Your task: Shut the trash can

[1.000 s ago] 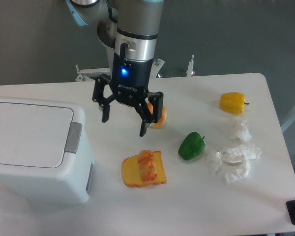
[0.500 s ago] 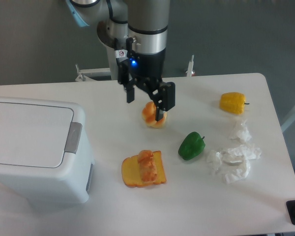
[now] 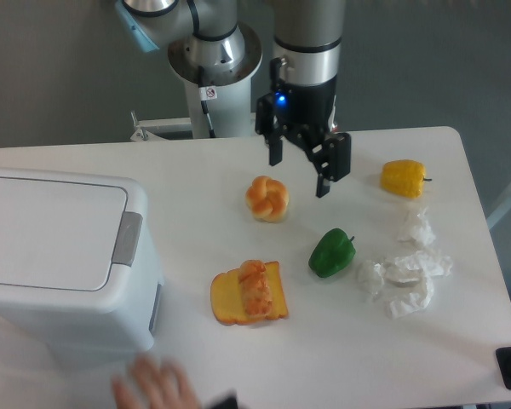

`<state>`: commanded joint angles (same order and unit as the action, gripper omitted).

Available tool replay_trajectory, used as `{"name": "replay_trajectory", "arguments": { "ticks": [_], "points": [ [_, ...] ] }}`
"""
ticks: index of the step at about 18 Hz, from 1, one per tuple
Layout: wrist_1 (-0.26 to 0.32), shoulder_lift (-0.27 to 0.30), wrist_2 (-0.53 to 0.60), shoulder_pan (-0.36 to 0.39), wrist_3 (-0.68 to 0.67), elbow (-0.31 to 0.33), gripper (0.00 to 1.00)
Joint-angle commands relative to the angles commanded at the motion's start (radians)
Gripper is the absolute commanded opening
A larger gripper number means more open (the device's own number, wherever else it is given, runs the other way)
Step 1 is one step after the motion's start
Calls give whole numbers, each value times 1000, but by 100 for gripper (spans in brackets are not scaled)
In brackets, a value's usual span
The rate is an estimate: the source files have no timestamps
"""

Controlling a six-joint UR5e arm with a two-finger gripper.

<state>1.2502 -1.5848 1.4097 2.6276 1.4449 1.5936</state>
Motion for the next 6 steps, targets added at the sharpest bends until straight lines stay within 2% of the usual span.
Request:
{"name": "replay_trajectory", "arguments": {
  "ticks": [2,6],
  "points": [
    [0,22,-2,5,22,23,100],
    [2,38,-3,5,22,29,100]
  ]
}}
